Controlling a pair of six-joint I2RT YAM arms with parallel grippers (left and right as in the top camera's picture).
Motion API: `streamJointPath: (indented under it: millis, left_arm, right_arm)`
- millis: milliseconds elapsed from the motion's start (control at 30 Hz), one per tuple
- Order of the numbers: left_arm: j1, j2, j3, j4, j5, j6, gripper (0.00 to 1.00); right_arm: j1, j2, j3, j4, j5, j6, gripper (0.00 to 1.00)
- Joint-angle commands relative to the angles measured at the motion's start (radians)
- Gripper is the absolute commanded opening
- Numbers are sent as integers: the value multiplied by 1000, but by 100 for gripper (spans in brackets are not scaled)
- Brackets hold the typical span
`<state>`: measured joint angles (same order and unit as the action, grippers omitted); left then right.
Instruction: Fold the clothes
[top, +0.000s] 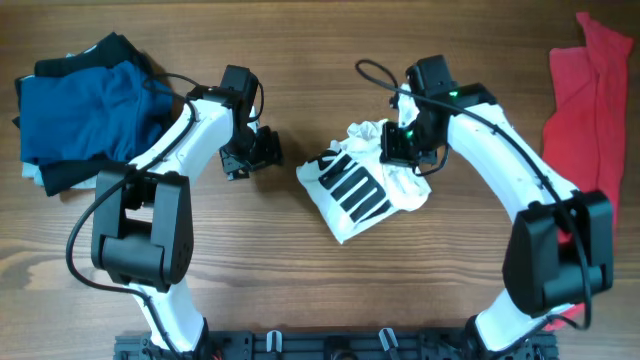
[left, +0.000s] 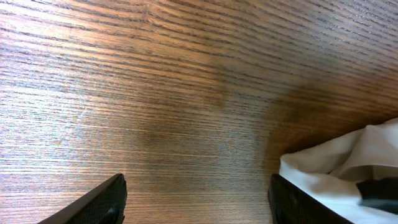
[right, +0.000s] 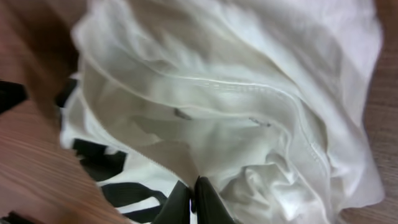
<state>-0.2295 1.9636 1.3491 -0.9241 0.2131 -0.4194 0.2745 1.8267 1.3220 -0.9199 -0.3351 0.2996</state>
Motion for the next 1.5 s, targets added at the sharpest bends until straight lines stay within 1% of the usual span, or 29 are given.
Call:
streamJointPath:
  millis: [0, 100, 200, 300, 400, 500, 600, 667, 733, 1033, 1233, 1367, 1400, 1467]
  left_arm:
    - [-5, 13, -8, -8, -6, 23, 72]
    - [-5, 13, -7, -12, -2, 23, 72]
    - [-5, 6, -7, -8, 24, 24, 71]
    - [-10, -5, -6, 11, 50, 25, 71]
    - [-34, -31, -6, 60, 86, 77, 70]
    - [-67, -69, -6, 127, 90, 114, 72]
    - [-107, -92, -6, 214, 92, 153, 75]
    - [-139, -91, -6, 262, 93, 159, 78]
    - [-166, -83, -6, 286, 93, 179, 78]
    - [-252, -16, -6, 375, 92, 181, 76]
    - [-266, 49, -6, 372, 93, 179, 73]
    - [-267, 79, -6, 319, 93, 176, 70]
    - [-267, 79, -6, 298, 93, 177, 68]
    - [-267, 79, -6, 258, 93, 176, 58]
  right_arm:
    - [14, 63, -48, 0, 52, 19, 4]
    - [13, 81, -67, -6, 180, 88, 4]
    - [13, 83, -67, 11, 293, 124, 4]
    - [13, 83, -66, 27, 370, 179, 4]
    - [14, 83, -66, 70, 376, 172, 4]
    - [14, 83, -66, 80, 377, 172, 4]
    - [14, 83, -66, 90, 377, 174, 4]
    - [14, 83, -66, 97, 376, 175, 5]
    - [14, 83, -66, 100, 377, 174, 4]
    - [14, 83, -66, 110, 377, 174, 4]
    - [14, 83, -66, 125, 395, 174, 4]
    - [14, 83, -66, 153, 429, 171, 4]
    - [14, 83, -66, 160, 444, 171, 4]
    - [14, 83, -66, 174, 479, 170, 4]
